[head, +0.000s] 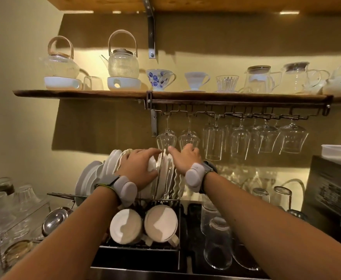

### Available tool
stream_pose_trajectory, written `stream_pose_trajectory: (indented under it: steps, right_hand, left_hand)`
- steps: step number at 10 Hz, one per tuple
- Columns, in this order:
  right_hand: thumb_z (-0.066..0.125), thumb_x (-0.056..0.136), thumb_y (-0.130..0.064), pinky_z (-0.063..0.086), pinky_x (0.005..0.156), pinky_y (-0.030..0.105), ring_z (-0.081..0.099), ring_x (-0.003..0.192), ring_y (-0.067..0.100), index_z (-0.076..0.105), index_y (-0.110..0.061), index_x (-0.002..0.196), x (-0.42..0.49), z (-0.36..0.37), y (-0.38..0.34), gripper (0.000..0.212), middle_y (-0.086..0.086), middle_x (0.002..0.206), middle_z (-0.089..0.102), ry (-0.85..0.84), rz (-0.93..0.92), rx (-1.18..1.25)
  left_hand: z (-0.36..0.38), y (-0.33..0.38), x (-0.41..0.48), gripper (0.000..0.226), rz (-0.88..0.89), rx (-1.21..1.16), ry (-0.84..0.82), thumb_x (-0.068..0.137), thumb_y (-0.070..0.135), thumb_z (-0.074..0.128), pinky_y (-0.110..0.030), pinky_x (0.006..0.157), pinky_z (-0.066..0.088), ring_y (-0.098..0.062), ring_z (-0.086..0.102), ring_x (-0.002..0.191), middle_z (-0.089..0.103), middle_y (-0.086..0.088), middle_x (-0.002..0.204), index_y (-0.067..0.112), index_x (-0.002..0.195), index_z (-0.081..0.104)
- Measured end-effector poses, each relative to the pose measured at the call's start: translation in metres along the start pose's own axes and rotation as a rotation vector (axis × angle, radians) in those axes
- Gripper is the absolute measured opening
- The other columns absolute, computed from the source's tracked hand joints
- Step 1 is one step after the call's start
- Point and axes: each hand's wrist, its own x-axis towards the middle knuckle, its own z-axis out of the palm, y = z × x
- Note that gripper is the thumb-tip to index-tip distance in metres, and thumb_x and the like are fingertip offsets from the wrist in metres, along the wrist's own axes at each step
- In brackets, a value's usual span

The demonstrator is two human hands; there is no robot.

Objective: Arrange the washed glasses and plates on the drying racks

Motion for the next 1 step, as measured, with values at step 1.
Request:
stream_pose_trajectory:
  steps: [1]
  right_hand:
    - [0.062,0.093,-0.042,0.054,0.082,0.047,0.065,0.092,0.026,0.054,-0.008,0.115,-0.0093,-0.0331,0.0118,0.041,0.017,0.116,0.063,-0.169,-0.091,0.341]
  left_hand:
    - [-0.0183,0.0114,0.0040,0.043,0.025,-0.166,0.027,0.089,0.027,0.066,-0.044,0.105,0.049,-0.016,0.059,0.121,0.066,0.008,0.128,0.032,0.131,0.060]
